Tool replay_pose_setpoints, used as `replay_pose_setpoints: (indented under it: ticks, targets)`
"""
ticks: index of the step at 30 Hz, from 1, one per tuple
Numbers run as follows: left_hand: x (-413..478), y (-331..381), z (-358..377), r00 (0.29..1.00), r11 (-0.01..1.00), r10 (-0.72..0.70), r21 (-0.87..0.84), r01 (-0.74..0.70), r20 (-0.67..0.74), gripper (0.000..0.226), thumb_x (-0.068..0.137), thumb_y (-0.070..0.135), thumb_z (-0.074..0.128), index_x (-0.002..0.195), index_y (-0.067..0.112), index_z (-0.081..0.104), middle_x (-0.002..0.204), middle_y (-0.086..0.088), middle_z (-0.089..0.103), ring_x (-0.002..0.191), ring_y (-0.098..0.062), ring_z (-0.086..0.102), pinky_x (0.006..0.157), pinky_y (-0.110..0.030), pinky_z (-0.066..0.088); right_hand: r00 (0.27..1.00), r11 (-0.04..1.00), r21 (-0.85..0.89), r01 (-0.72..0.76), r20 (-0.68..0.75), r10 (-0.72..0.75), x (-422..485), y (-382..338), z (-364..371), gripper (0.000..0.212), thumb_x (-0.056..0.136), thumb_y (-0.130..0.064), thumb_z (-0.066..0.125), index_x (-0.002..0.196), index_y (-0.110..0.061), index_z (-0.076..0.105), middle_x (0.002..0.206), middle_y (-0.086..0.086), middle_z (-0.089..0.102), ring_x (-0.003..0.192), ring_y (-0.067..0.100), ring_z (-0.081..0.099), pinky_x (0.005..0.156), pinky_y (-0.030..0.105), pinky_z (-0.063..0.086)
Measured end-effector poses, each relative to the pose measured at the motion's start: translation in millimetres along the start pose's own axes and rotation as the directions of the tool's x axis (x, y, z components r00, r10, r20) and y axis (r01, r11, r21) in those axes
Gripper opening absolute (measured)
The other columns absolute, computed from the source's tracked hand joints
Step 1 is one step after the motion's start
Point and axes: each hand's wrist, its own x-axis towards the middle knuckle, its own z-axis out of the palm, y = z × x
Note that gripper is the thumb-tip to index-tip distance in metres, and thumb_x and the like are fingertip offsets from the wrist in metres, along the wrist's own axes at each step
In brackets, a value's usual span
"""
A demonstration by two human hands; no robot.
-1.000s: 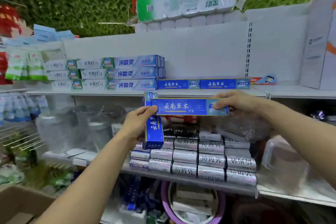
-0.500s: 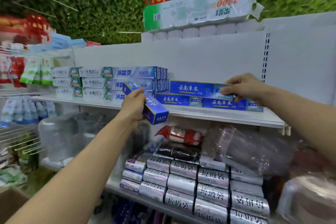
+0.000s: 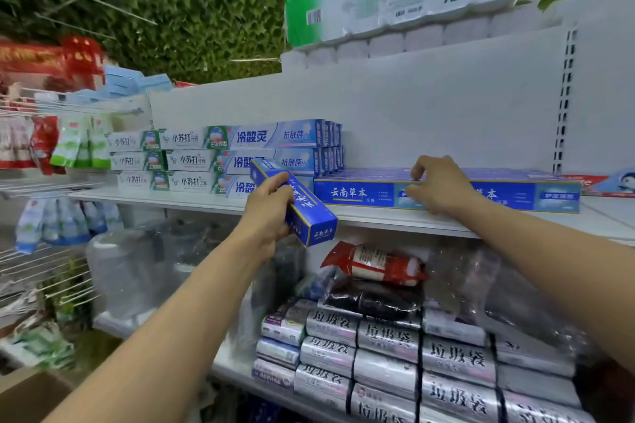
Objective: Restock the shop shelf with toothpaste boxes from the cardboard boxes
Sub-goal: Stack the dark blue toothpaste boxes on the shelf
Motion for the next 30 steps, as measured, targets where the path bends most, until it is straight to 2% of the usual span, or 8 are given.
replay_pose_setpoints:
  ticks: [3, 8, 12, 16, 20, 25, 27, 30]
  targets:
    - [3, -4, -2, 1.0, 1.0, 0.01, -0.027, -0.009, 0.016, 0.046, 0.095, 0.001, 0.041, 0.136, 0.021, 0.052, 0.105, -0.008, 0.058, 0.066, -0.012, 0.059, 0.055, -0.028, 0.052, 1.0, 0.999, -0.038, 0.007, 0.002, -0.007, 3, -1, 1, 0.021, 0.078, -0.021, 0.066, 0.097, -0.018, 0.058, 0.109, 0.009, 0.044, 0.085, 0.031, 0.056, 0.074, 0.029, 0.04]
    - [-3, -12, 0, 0.994, 0.989, 0.099, -0.118, -0.094, 0.037, 0.062, 0.09, -0.007, 0.046, 0.136, 0.035, 0.046, 0.094, -0.006, 0.063, 0.06, -0.01, 0.061, 0.058, -0.031, 0.055, 0.999, 0.995, -0.097, 0.036, 0.012, -0.035, -2, -4, -4, 0.021, 0.083, -0.024, 0.064, 0.103, -0.018, 0.06, 0.116, 0.011, 0.042, 0.084, 0.031, 0.057, 0.075, 0.033, 0.047]
    - [-10, -16, 4, 0.978, 0.984, 0.171, -0.078, -0.162, 0.121, 0.075, 0.088, -0.008, 0.051, 0.144, 0.036, 0.028, 0.098, -0.009, 0.064, 0.061, -0.01, 0.063, 0.061, -0.033, 0.053, 0.873, 0.926, -0.192, 0.324, -0.316, -0.371, -16, -17, -11, 0.045, 0.083, -0.012, 0.064, 0.127, -0.015, 0.051, 0.126, 0.013, 0.041, 0.107, 0.03, 0.051, 0.075, 0.039, 0.047]
    - [-14, -6, 15, 0.941, 0.962, 0.226, 0.091, -0.256, 0.253, 0.055, 0.087, -0.008, 0.057, 0.134, 0.018, 0.043, 0.118, -0.01, 0.066, 0.07, -0.007, 0.065, 0.055, -0.022, 0.052, 0.572, 0.554, -0.51, 0.658, -0.14, -0.808, -26, -30, -23, 0.091, 0.06, -0.003, 0.066, 0.143, -0.022, 0.034, 0.147, 0.01, 0.033, 0.124, 0.029, 0.039, 0.094, 0.046, 0.043]
    - [-13, 11, 32, 0.836, 0.872, 0.291, 0.23, -0.432, 0.465, 0.047, 0.079, -0.01, 0.063, 0.118, 0.014, 0.051, 0.109, -0.006, 0.069, 0.076, -0.012, 0.059, 0.071, -0.025, 0.052, 0.521, 0.302, -0.722, 0.622, 0.093, -0.849, -34, -29, -36, 0.082, 0.062, -0.007, 0.051, 0.142, -0.019, 0.036, 0.147, 0.008, 0.043, 0.137, 0.026, 0.04, 0.113, 0.05, 0.021]
    - [-17, 23, 63, 0.688, 0.631, 0.351, 0.382, -0.675, 0.635, 0.036, 0.085, -0.002, 0.061, 0.114, 0.019, 0.058, 0.112, 0.004, 0.066, 0.091, 0.001, 0.062, 0.085, -0.02, 0.052, 0.651, 0.383, -0.715, 0.585, 0.132, -0.748, -39, 0, -59, 0.05, 0.057, -0.015, 0.076, 0.105, -0.016, 0.062, 0.095, 0.002, 0.066, 0.086, 0.026, 0.065, 0.073, 0.037, 0.05]
    - [-16, 17, 79, 0.684, 0.535, 0.488, 0.433, -0.725, 0.542, 0.038, 0.088, 0.009, 0.063, 0.123, 0.022, 0.056, 0.118, 0.01, 0.058, 0.105, -0.002, 0.055, 0.094, -0.021, 0.044, 0.775, 0.491, -0.732, 0.472, 0.079, -0.627, -45, 18, -75, 0.05, 0.066, -0.021, 0.073, 0.113, -0.017, 0.058, 0.1, 0.003, 0.063, 0.091, 0.028, 0.06, 0.072, 0.037, 0.043]
    - [-10, -1, 102, 0.741, 0.593, 0.58, 0.448, -0.669, 0.338, 0.048, 0.089, 0.015, 0.063, 0.134, 0.016, 0.048, 0.127, 0.004, 0.046, 0.118, -0.011, 0.045, 0.101, -0.022, 0.034, 0.925, 0.71, -0.641, 0.292, -0.001, -0.381, -54, 49, -102, 0.055, 0.081, -0.038, 0.065, 0.13, -0.027, 0.042, 0.117, 0.001, 0.05, 0.106, 0.026, 0.048, 0.07, 0.035, 0.034]
